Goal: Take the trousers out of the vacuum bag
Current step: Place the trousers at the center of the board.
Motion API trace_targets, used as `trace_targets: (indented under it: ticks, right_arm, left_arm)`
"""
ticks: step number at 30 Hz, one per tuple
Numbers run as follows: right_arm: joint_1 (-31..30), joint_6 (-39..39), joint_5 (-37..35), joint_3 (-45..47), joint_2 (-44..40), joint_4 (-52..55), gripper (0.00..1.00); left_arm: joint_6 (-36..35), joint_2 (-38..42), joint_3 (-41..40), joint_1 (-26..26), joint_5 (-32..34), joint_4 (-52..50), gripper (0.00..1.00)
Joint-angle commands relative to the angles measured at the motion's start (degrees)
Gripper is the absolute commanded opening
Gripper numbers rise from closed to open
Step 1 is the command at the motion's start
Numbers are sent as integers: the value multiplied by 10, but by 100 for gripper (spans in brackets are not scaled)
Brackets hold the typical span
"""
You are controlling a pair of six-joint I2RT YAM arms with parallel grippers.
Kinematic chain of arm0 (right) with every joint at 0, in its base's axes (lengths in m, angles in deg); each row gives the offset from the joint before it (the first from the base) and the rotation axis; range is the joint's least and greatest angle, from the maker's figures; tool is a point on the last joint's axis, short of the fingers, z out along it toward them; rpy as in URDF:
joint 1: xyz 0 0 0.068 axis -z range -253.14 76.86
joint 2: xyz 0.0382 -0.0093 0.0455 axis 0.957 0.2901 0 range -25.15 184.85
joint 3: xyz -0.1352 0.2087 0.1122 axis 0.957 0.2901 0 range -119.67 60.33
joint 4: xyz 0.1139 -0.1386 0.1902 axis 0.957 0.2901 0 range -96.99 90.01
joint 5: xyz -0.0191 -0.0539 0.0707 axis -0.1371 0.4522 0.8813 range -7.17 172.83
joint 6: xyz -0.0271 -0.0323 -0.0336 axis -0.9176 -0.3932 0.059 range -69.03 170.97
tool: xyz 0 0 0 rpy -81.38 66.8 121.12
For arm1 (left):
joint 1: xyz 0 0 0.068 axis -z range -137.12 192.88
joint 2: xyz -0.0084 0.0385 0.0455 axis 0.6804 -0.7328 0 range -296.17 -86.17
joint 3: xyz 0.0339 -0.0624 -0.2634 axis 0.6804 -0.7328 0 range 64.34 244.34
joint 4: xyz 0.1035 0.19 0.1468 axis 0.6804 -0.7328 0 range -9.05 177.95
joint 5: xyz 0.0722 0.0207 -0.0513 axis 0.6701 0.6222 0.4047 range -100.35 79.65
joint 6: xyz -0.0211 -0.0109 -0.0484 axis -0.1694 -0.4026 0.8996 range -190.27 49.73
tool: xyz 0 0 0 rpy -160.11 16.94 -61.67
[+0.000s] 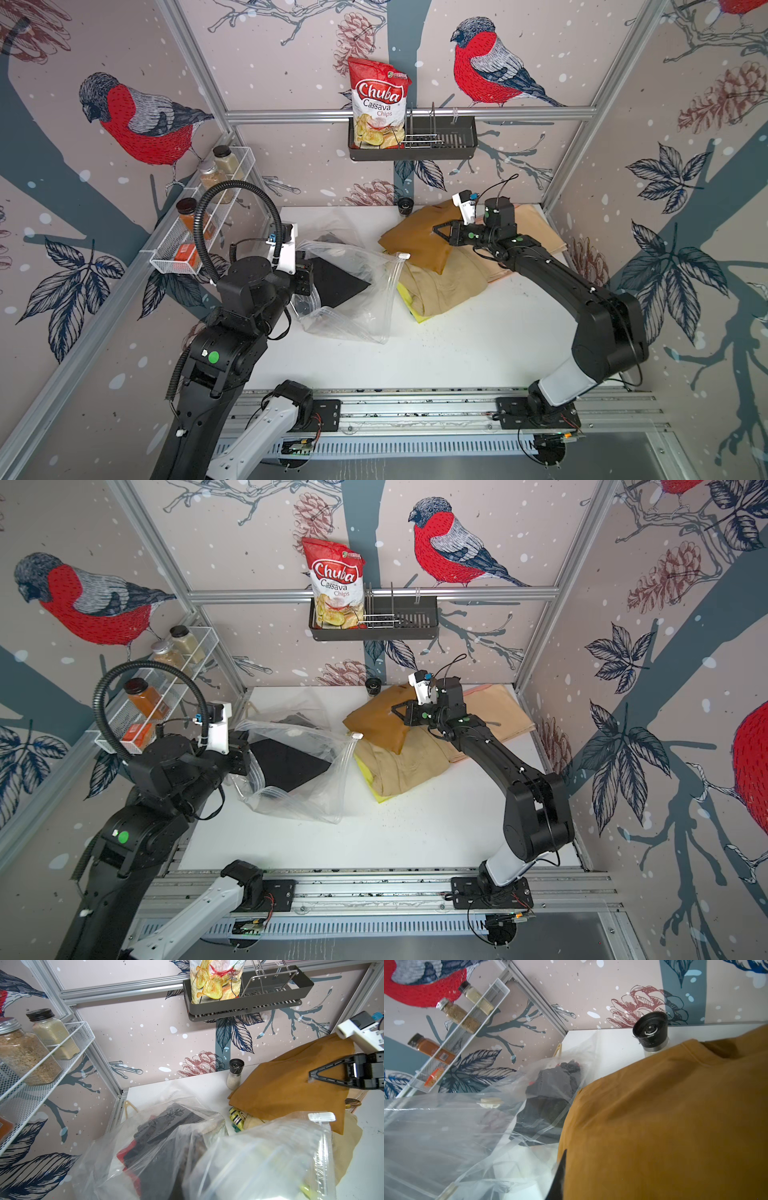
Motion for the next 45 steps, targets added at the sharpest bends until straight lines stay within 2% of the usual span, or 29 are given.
trace_targets:
  ticks: [1,5,14,23,27,30,33,37,38,40,42,45]
  right_arm:
    - [-41,54,-42,25,-36,-85,0]
    - [-85,78,-92,53,-56,-108,0]
    - [-75,157,-144,198,-122,-178,0]
    - [-55,162,-212,307,-156,-176,0]
    - [-69,153,-246,305,-172,-149,0]
    - [-95,135,-314,299,-203,-120,0]
    - [-96,165,-345,341,-211,-134,0]
    - [-97,228,-338,384,-197,-149,0]
    - [-98,238,-333,388,-194,-154,2]
    - [-100,248,-321,386,-182,-157,14]
    - [-104,254,-320,377,-170,-142,20]
    - [-112,251,-322,362,-160,-117,42]
  left_arm:
    - [1,-2,-6,0,-8,25,0]
    - [5,-2,-9,0,-17,29,0]
    - [-1,3,-10,0,-21,19,0]
    - [1,0,-16,0,-28,22,0]
    - [3,-4,-16,0,-28,25,0]
    - [5,-9,-15,0,-34,28,0]
    - [9,-11,-20,0,-39,33,0]
    - [10,-14,-23,0,-41,36,0]
    - [9,-15,-23,0,-43,36,0]
    - [9,-16,-24,0,-44,37,0]
    - [10,-17,-27,0,-45,41,0]
    - [11,-15,-35,0,-48,49,0]
